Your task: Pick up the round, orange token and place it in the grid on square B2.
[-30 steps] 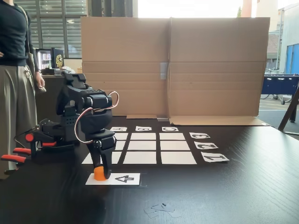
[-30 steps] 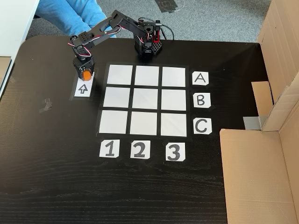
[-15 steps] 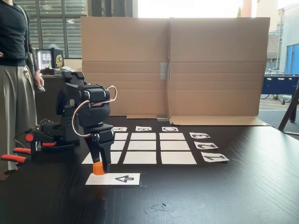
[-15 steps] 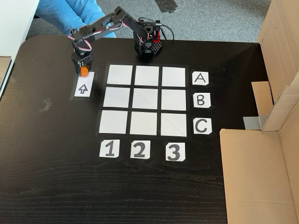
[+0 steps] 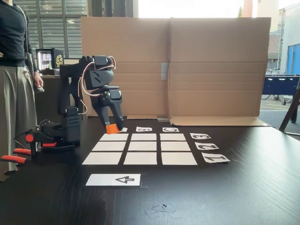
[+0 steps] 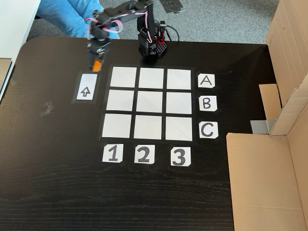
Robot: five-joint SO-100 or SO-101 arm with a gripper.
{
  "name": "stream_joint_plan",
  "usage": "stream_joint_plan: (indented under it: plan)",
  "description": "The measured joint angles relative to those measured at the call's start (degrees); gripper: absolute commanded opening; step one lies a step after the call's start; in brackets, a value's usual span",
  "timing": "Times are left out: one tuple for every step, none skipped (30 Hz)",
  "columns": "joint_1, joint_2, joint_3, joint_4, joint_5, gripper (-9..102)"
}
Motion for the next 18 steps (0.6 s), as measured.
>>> stream_joint_plan:
  plan:
    - [-2.55, 1.93, 1.41, 0.00, 0.00, -1]
    - [-4.92, 3.69, 2.90, 0.00, -0.09, -1]
    - [-7.65, 5.10, 4.31, 0.00, -0.09, -1]
    - [-10.20, 6.06, 5.36, 0.00, -0.09, -1]
    - [-12.57, 6.77, 6.42, 0.00, 0.18, -1]
    - [-14.85, 7.12, 7.03, 0.00, 0.79, -1]
    - [-16.52, 7.29, 7.29, 0.00, 1.05, -1]
    - [-18.37, 7.47, 7.73, 0.00, 1.93, -1]
    - [-20.21, 7.56, 8.09, 0.00, 2.81, -1]
    - [-22.32, 7.47, 8.17, 0.00, 3.43, -1]
    - [-24.17, 7.56, 8.26, 0.00, 3.78, -1]
    - [-25.75, 7.56, 8.26, 0.00, 4.31, -1]
    - [-26.89, 7.56, 8.26, 0.00, 4.92, -1]
    - [-27.69, 7.47, 8.35, 0.00, 5.54, -1]
    - [-28.39, 7.12, 8.26, 0.00, 5.98, -1]
    - [-29.36, 6.42, 8.26, 0.00, 6.50, -1]
    - [-30.15, 5.54, 8.26, 0.00, 6.86, -1]
    - [-31.11, 4.75, 8.26, 0.00, 7.21, -1]
